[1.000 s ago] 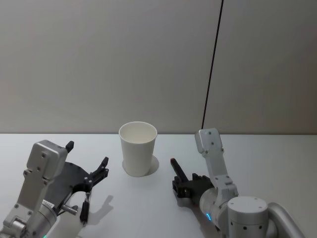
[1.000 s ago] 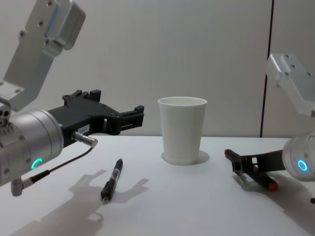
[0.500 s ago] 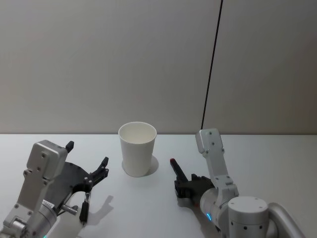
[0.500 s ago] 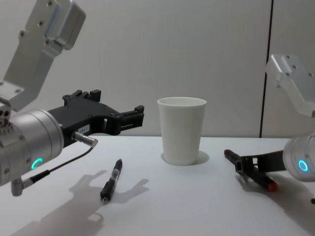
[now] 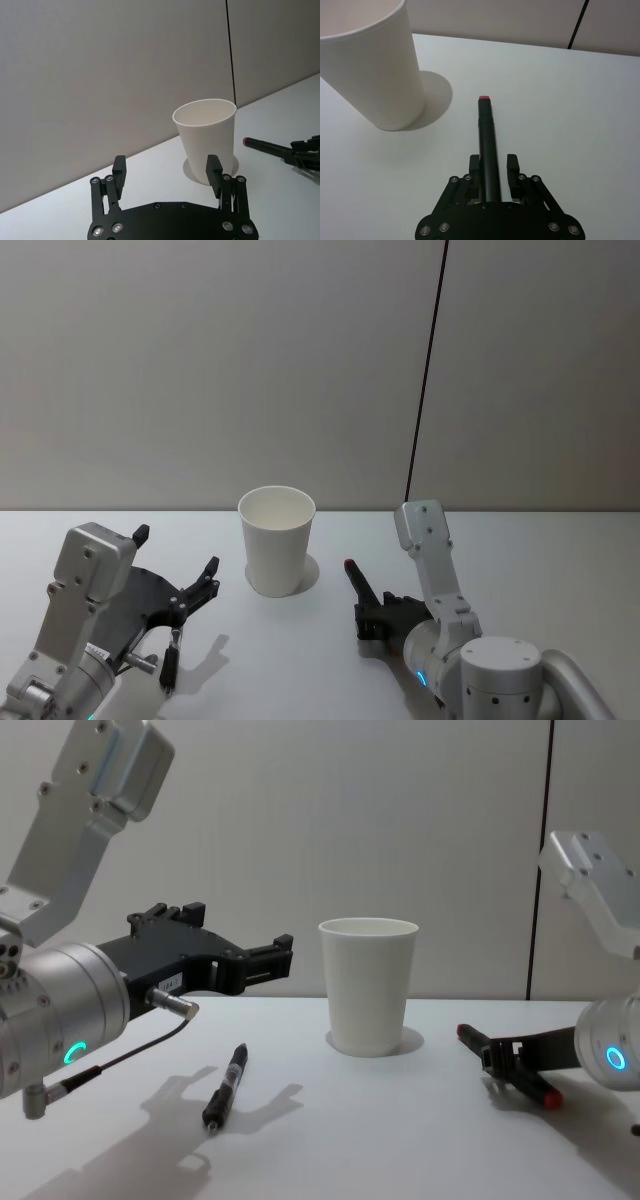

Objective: Place the pen into the pen holder.

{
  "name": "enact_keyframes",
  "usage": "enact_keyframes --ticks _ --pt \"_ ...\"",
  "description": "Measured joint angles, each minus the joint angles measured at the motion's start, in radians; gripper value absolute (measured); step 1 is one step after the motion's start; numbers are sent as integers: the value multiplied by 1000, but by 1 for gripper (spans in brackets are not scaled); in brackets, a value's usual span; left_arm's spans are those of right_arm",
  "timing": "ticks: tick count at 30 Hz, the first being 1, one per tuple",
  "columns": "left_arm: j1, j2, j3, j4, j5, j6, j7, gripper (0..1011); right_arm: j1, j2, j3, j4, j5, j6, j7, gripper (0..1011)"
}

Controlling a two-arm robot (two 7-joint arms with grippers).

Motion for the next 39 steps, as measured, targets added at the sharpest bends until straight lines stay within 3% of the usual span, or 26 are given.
enact_keyframes --ticks 19,32,39 --pt "0 0 0 0 0 0 0 1003 0 0 0 -1 -2 -5 5 207" --pt "0 0 0 0 0 0 0 1003 0 -2 2 -1 -3 -6 6 201" --pt "0 0 0 0 0 0 0 1004 0 -11 23 3 12 -23 16 199"
